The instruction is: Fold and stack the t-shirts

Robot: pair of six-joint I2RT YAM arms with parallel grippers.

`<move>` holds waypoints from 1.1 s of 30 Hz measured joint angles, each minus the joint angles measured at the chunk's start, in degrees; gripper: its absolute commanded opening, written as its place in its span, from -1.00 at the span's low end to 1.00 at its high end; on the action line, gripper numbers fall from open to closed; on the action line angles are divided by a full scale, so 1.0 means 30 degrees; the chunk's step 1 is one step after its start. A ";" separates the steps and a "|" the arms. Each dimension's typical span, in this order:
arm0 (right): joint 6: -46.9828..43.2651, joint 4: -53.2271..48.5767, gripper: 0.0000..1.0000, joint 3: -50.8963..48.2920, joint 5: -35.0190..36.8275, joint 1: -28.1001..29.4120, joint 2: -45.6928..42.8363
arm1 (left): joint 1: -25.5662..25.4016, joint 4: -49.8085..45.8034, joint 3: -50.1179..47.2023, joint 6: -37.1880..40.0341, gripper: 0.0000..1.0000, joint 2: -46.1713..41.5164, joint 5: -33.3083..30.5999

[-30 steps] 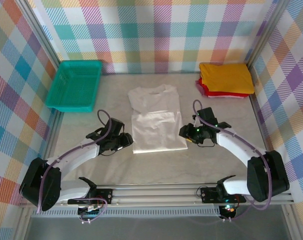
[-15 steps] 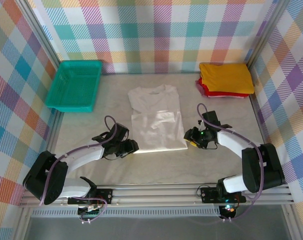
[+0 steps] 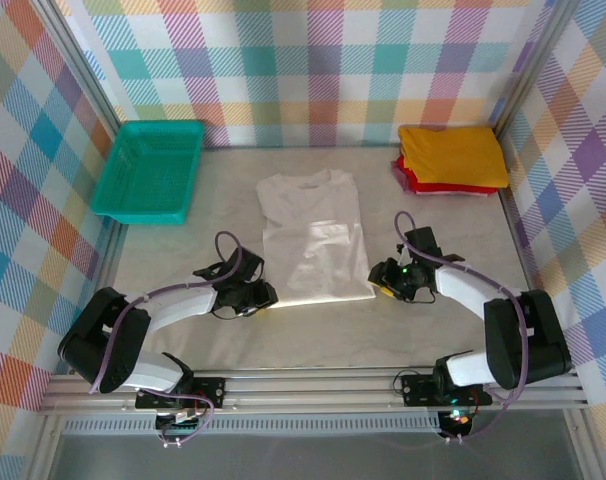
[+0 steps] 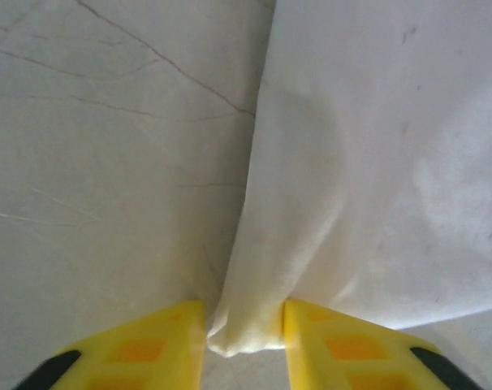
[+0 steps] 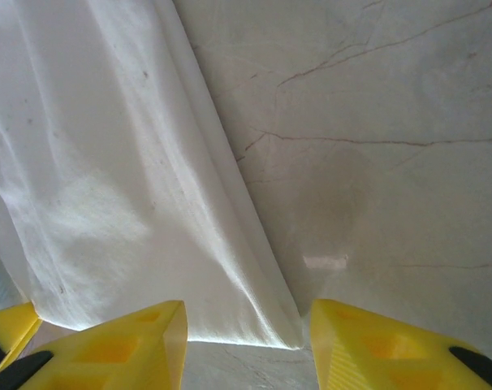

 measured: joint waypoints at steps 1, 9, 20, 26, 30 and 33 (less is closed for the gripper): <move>0.0044 -0.0015 -0.12 -0.0044 0.0000 0.0000 -0.0087 | -0.0066 0.0219 0.0000 -0.0080 -0.68 0.0153 -0.0051; 0.0328 0.0226 -0.11 -0.0401 -0.0175 0.0000 -0.0240 | -0.0109 0.0423 0.0189 0.0073 -1.00 0.0539 -0.0211; -0.0342 -0.0240 -0.02 -0.0386 -0.1035 0.0124 0.0066 | -0.0051 0.0321 0.0131 0.0168 -1.00 0.0284 -0.0699; -0.0554 0.0124 -0.09 -0.0321 -0.1734 0.0539 0.1413 | -0.0022 0.0328 0.0095 0.0401 -1.00 0.0262 -0.0721; -0.0605 0.0189 -0.27 -0.0066 -0.1792 0.0729 0.1894 | -0.0015 0.0342 0.0080 0.0452 -1.00 0.0262 -0.0721; -0.0539 0.0197 -0.32 -0.0044 -0.1719 0.0758 0.2004 | -0.0015 0.0357 0.0066 0.0452 -1.00 0.0262 -0.0721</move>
